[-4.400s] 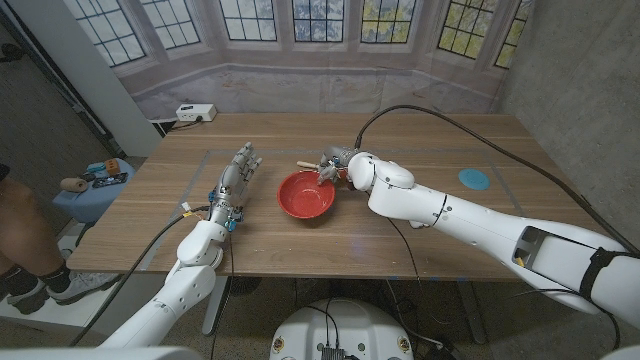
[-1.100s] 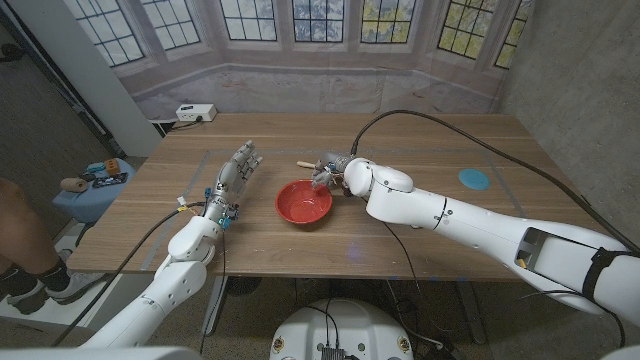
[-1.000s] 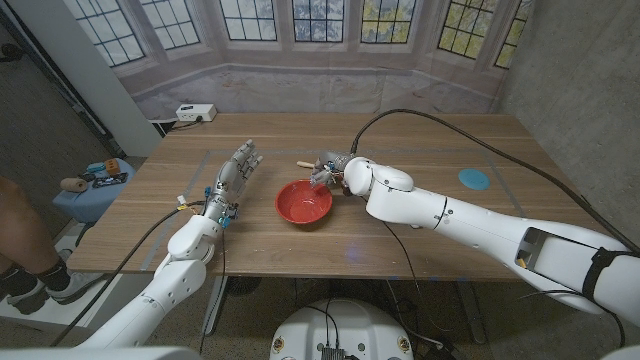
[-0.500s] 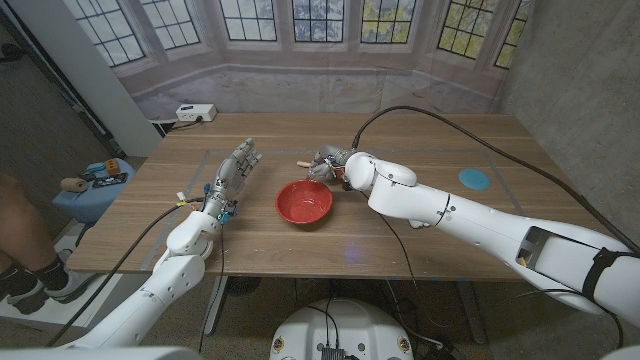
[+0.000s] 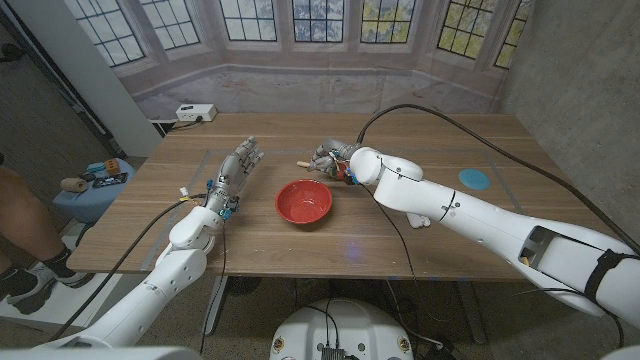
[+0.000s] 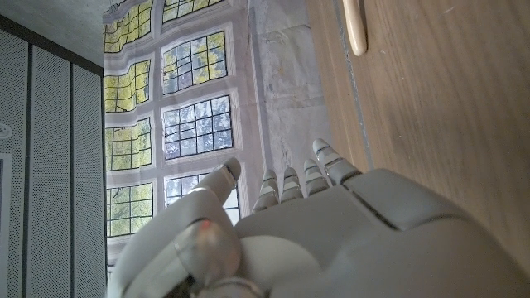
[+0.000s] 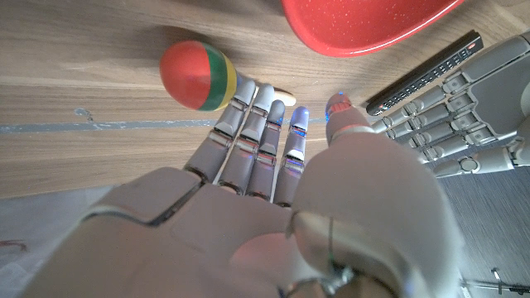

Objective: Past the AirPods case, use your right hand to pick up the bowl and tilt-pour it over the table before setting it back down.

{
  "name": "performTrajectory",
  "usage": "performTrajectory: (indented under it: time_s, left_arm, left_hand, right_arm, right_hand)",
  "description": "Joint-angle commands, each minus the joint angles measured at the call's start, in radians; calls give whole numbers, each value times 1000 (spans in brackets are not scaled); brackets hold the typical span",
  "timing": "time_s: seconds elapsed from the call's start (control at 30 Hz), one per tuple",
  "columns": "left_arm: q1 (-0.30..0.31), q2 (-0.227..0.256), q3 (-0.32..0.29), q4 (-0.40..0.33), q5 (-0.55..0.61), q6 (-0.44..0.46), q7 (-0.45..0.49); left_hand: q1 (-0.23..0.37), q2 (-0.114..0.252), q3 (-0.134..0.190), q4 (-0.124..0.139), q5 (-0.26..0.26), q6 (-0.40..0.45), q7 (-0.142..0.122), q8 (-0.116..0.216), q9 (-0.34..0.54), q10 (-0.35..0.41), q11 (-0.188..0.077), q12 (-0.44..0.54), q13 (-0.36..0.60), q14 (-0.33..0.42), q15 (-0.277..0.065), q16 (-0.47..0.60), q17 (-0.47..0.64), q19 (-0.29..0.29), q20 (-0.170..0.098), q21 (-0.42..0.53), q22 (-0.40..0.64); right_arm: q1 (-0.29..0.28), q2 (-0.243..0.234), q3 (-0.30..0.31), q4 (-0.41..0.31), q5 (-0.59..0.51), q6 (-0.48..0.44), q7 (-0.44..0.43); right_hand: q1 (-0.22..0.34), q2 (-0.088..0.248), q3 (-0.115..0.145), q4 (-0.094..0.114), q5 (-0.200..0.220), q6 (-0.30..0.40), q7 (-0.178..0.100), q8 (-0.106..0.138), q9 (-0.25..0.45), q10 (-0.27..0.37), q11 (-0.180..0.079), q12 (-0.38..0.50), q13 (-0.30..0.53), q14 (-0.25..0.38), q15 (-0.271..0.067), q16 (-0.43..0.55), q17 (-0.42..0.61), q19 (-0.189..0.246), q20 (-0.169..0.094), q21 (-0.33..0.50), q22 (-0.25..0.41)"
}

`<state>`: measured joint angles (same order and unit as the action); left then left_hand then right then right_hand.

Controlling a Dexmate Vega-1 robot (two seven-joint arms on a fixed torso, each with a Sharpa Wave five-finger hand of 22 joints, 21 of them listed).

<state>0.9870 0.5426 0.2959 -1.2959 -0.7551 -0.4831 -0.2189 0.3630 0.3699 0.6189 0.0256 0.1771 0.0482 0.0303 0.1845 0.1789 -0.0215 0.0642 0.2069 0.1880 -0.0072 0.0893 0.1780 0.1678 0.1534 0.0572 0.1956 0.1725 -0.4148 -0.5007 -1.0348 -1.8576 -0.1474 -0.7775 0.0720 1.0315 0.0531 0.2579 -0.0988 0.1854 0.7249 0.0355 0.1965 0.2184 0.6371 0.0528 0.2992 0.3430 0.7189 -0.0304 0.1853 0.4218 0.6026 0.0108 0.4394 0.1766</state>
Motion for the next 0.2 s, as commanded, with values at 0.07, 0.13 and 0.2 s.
performTrajectory:
  time_s: [0.07,0.13,0.2]
  left_arm:
    - [-40,-23,30,-10,26,46,44]
    - [-44,-26,34,-14,31,56,55]
    - [-48,-29,38,-19,31,67,62]
  left_hand:
    - [-231,-238,4,-9,2,6,-1,1,2,-1,1,-1,4,1,6,-1,2,6,7,0,3]
    - [-230,-238,4,-9,1,6,-1,1,2,-1,0,-1,4,1,5,-1,2,6,7,0,3]
    - [-230,-238,4,-10,1,6,-1,1,2,-1,0,-1,4,1,5,-1,2,6,7,0,3]
  right_arm:
    - [3,-25,57,45,52,87,25]
    - [7,-24,66,57,60,96,30]
    - [13,-25,71,69,68,108,40]
  right_hand:
    - [-16,4,2,6,-2,-3,-5,2,-1,-6,-6,-6,0,-15,2,6,0,-7,-2,-7,4]
    - [-19,7,1,8,-3,-5,-6,2,-1,-7,-6,-8,-1,-17,2,7,0,-9,-1,-9,4]
    - [-21,9,1,9,-3,-5,-6,2,-1,-8,-7,-10,-1,-18,2,8,0,-11,-2,-9,4]
